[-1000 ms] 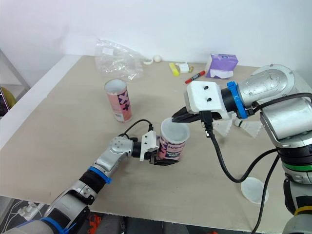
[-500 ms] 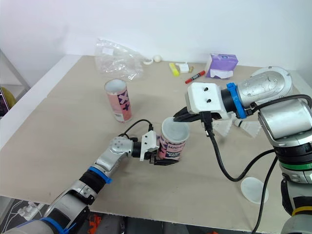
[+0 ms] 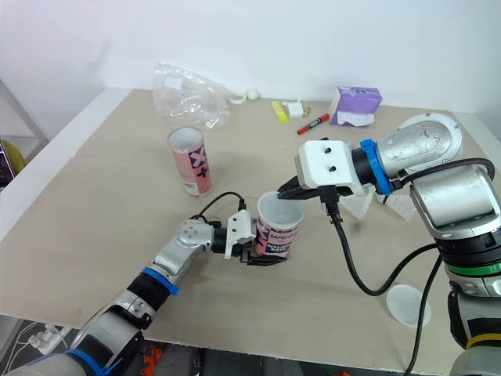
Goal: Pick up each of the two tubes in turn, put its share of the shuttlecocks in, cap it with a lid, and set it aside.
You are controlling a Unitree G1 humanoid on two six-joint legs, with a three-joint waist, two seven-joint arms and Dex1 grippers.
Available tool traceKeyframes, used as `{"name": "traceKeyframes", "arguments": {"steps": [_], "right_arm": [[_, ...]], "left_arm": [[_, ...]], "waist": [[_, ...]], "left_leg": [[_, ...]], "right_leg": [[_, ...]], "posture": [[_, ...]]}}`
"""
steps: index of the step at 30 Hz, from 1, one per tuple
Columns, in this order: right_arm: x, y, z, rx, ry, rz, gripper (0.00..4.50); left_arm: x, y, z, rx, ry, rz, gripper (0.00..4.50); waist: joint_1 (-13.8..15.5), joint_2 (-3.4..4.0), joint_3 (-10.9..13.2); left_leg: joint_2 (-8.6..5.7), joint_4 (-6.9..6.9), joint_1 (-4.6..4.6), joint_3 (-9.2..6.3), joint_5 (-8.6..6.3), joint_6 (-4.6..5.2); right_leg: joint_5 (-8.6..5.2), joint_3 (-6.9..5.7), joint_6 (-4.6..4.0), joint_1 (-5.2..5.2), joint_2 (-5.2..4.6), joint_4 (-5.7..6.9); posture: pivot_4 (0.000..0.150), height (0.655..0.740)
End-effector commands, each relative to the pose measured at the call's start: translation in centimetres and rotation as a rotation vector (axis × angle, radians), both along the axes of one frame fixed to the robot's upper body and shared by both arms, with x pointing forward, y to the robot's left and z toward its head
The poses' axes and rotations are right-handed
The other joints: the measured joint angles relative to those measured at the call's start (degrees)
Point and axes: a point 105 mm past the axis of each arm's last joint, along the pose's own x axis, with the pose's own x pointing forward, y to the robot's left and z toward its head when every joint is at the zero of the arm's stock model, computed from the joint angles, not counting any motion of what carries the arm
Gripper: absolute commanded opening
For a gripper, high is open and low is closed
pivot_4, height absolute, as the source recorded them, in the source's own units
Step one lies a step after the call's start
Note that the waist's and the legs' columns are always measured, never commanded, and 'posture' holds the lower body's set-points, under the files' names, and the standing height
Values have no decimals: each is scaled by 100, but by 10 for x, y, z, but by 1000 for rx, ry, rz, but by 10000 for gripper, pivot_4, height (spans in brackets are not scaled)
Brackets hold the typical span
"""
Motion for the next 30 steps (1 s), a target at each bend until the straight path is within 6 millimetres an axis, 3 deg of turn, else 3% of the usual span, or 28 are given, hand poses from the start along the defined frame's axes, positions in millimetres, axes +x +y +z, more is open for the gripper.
{"name": "traceKeyframes", "arguments": {"steps": [1, 19, 30], "right_arm": [[-2, 3, 0, -23, -16, 24, 1140], [5, -1, 18, -30, -93, 18, 1140], [4, -5, 12, -58, -78, 16, 1140]], "left_arm": [[6, 13, -23, 74, 68, 73, 30772], [6, 12, -23, 75, 74, 73, 30772], [6, 13, -23, 75, 75, 76, 30772]], "waist": [[0, 0, 0], [-2, -1, 1], [-4, -1, 1]], "left_leg": [[0, 0, 0, 0, 0, 0], [0, -3, 0, 0, 0, -1], [0, -4, 0, 0, 0, -1]], "right_leg": [[0, 0, 0, 0, 0, 0], [0, 0, 0, -3, 0, 0], [0, 0, 0, -7, 0, 0]], "posture": [[1500, 7400], [1500, 7400], [1500, 7400]]}}
